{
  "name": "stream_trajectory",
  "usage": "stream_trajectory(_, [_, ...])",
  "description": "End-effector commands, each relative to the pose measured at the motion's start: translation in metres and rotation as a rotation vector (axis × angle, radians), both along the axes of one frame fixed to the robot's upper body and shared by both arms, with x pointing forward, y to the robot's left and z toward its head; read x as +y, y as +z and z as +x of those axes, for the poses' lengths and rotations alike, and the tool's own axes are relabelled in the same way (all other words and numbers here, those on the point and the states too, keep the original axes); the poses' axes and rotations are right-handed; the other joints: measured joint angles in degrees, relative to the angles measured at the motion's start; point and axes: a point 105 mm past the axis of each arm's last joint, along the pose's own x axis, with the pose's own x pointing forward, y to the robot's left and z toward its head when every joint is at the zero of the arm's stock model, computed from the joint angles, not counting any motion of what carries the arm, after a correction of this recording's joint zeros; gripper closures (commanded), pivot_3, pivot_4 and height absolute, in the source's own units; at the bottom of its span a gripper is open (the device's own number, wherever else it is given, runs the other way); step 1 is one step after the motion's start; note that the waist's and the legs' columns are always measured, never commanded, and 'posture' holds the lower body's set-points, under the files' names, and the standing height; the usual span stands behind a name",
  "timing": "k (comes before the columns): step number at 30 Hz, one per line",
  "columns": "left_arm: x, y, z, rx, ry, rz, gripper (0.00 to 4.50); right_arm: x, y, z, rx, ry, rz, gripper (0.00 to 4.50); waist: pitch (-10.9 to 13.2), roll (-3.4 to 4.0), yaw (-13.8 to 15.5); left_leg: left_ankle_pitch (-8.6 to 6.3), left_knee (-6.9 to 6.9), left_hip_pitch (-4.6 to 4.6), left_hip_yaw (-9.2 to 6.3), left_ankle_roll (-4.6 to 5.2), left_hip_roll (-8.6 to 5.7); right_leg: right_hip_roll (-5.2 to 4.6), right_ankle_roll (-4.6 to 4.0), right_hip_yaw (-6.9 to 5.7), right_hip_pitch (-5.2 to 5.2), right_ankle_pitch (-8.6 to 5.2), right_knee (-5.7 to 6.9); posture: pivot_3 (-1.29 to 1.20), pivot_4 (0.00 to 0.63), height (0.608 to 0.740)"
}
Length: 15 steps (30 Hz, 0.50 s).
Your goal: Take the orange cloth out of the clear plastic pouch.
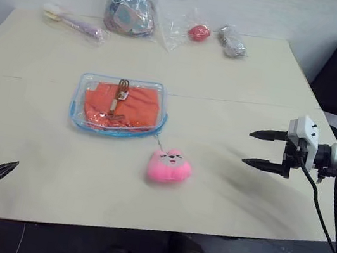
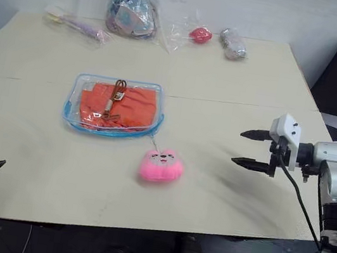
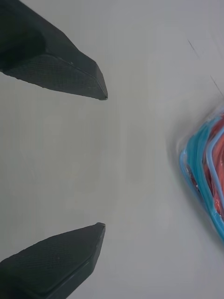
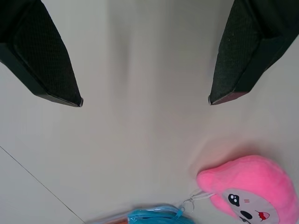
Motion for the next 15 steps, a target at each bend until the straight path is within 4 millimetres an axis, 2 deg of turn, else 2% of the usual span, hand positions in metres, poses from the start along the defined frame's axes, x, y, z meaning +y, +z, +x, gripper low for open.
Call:
stream_trajectory(1, [0.0002,0.0034,-0.0054,-0.006,0.005,0.033,0.02,-0.0001,0.0166,-0.0003,-0.075,0.003,0.028,0.00,0.00,0.00,-0.22,0.00,0.00,0.00,0.00,-0.01,0.01,0.00,-0.01,-0.01,0.00,-0.01,0.00,0.00,0.150,0.740])
stream_trajectory(15, [-0.0019,-0.0014,-0.0038,0.015,0.026,0.020,0.02,0.0022,0.0166,0.0018,-0.102,-0.022,0.020,0.00,0.00,0.01,-0.55,-0.02,0.00,0.02,0.00,-0.09,0.12,0.08,-0.09,-0.06,0.00,-0.05,0.04,0.00,0.150,0.740])
